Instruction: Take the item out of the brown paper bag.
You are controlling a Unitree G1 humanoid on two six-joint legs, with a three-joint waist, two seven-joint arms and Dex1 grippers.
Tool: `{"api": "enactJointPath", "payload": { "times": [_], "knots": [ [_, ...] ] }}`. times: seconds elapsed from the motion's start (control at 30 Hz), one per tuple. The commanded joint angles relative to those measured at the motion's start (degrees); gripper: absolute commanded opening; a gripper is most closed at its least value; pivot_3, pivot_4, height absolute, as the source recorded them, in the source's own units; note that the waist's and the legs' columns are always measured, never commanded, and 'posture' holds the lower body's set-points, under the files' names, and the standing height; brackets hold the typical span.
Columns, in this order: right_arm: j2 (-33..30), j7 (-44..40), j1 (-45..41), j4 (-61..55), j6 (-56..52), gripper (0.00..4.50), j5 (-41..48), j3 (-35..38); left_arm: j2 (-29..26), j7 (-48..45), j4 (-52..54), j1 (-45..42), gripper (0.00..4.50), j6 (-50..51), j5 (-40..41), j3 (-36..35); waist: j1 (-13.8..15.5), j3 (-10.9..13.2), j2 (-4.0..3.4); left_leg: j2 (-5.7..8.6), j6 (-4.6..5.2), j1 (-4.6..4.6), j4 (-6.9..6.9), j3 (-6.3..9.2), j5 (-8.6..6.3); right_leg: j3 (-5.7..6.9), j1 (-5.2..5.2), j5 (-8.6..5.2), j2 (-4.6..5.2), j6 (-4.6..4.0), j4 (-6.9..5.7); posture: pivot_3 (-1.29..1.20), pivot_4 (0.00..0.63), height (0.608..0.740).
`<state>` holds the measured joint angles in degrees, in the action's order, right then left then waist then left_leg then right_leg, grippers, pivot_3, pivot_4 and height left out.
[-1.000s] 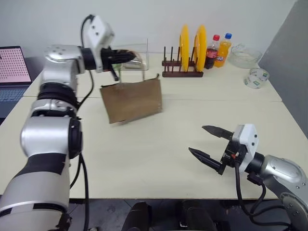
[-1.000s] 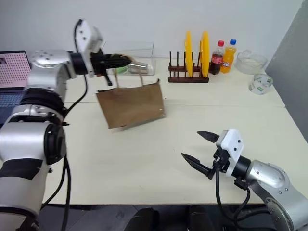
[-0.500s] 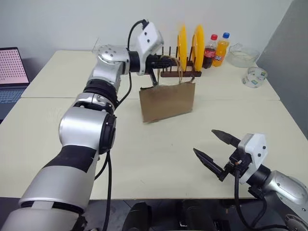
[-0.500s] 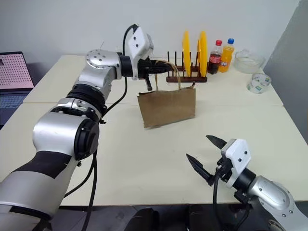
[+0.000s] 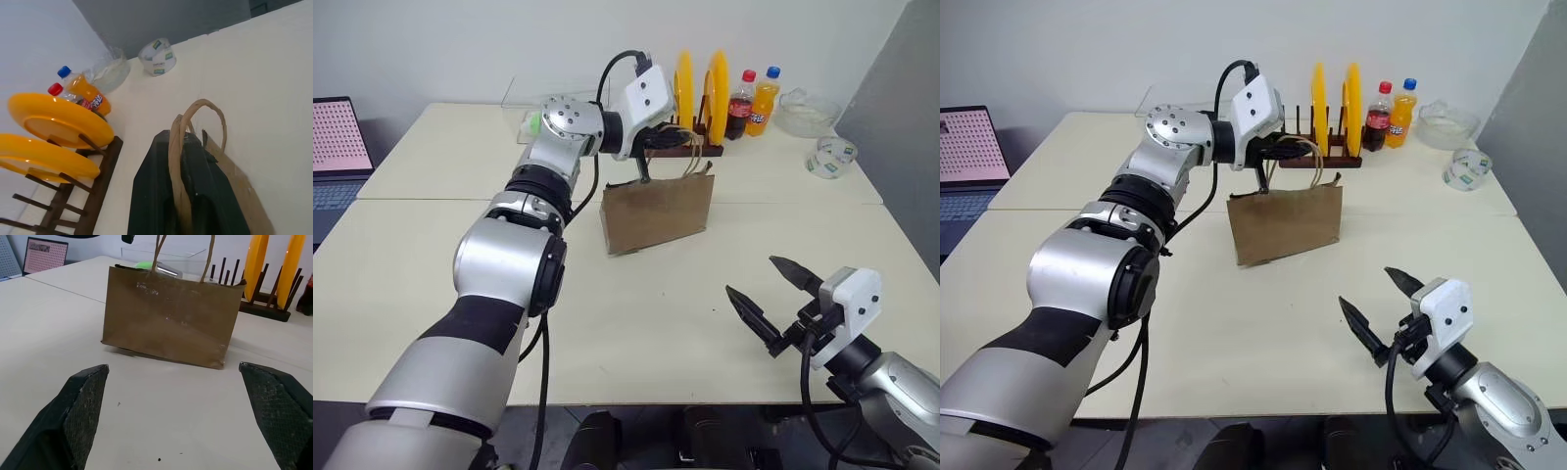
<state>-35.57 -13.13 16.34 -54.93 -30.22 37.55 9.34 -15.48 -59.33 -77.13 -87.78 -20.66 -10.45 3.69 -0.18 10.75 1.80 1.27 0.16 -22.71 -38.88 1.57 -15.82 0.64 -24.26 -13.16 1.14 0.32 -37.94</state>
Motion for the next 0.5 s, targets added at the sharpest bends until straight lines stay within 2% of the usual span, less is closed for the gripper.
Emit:
{"api": "enactJointPath", "payload": {
  "times": [0.03, 0.5],
  "knots": [
    [-1.91, 2.05, -1.11, -5.07, 1.73, 4.5, 2.75, -0.15, -0.95, 5.13, 0.36, -3.3, 0.03, -3.19, -2.36, 0.86, 0.0, 0.0, 0.0, 0.0, 0.0, 0.0, 0.0, 0.0, 0.0, 0.0, 0.0, 0.0, 0.0, 0.0, 0.0, 0.0, 0.15, 0.74],
    [-6.27, 4.25, -4.84, -5.07, 0.25, 4.5, 7.15, -1.16, -2.49, 16.07, -0.37, -3.36, 0.03, -7.68, -7.92, 2.6, 0.06, 0.02, 0.04, 0.0, 0.0, 0.0, 0.0, -0.01, 0.0, 0.0, 0.0, 0.0, 0.0, 0.01, 0.0, 0.0, 0.15, 0.74]
  ]
}}
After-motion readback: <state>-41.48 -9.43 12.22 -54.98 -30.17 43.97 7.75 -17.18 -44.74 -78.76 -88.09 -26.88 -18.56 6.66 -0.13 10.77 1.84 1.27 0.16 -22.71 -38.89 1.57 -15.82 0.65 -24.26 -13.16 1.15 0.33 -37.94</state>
